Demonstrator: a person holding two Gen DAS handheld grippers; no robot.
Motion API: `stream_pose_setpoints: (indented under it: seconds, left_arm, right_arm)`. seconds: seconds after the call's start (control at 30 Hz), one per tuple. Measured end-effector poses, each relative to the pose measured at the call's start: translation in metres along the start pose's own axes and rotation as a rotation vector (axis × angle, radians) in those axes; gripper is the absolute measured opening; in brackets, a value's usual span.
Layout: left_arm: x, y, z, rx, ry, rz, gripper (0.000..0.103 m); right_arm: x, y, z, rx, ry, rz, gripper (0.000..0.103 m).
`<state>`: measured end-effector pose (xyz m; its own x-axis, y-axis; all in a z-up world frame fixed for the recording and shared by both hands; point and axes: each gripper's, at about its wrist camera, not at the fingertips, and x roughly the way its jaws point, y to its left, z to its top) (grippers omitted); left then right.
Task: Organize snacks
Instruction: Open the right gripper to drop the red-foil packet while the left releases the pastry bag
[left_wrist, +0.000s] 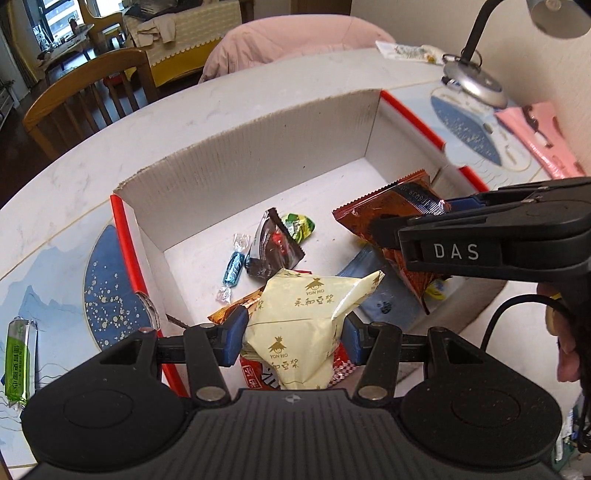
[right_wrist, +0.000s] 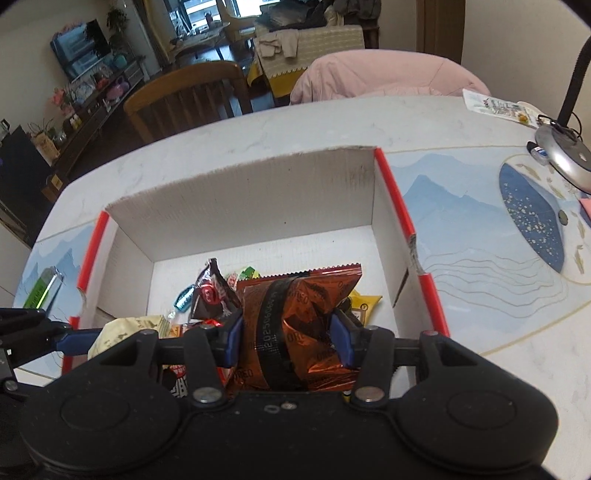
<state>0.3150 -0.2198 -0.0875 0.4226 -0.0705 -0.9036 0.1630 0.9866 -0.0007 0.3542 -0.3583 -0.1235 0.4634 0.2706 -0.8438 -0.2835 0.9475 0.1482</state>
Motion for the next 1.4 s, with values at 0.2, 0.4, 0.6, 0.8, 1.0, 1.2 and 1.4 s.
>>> stream_pose_setpoints:
  seconds: [0.2,0.4,0.6,0.8,1.0,1.2,1.4]
  left_arm:
    - [0.015,-0.002,-0.002,0.012,0.022,0.017,0.052]
    - [0.026,-0.002,-0.004,0.010,0.048,0.022,0.052]
    - [0.033,0.000,-0.007,0.005,0.062,0.007,0.052]
    - [0.031,0.000,-0.008,0.003,0.062,-0.002,0.052]
    - [0.023,0.001,-0.009,0.002,0.042,-0.010,0.055]
    - [0.007,0.004,-0.011,-0.005,0.007,-0.031,0.057]
    - [-0.016,0.011,-0.017,-0.015,-0.042,-0.056,0.058]
  right_arm:
    - [0.010,-0.003,-0.002,-0.008,0.027,0.002,0.048]
    - [0.016,-0.005,-0.003,-0.004,0.043,0.004,0.049]
    - [0.017,-0.004,-0.004,-0.001,0.044,-0.001,0.051]
    - [0.014,-0.004,-0.008,0.000,0.037,-0.014,0.066]
    - [0.006,-0.005,-0.010,0.012,0.028,-0.014,0.072]
    - [-0.009,-0.001,-0.009,0.022,0.000,-0.017,0.080]
    - [-0.032,0.007,-0.009,0.019,-0.043,-0.016,0.085]
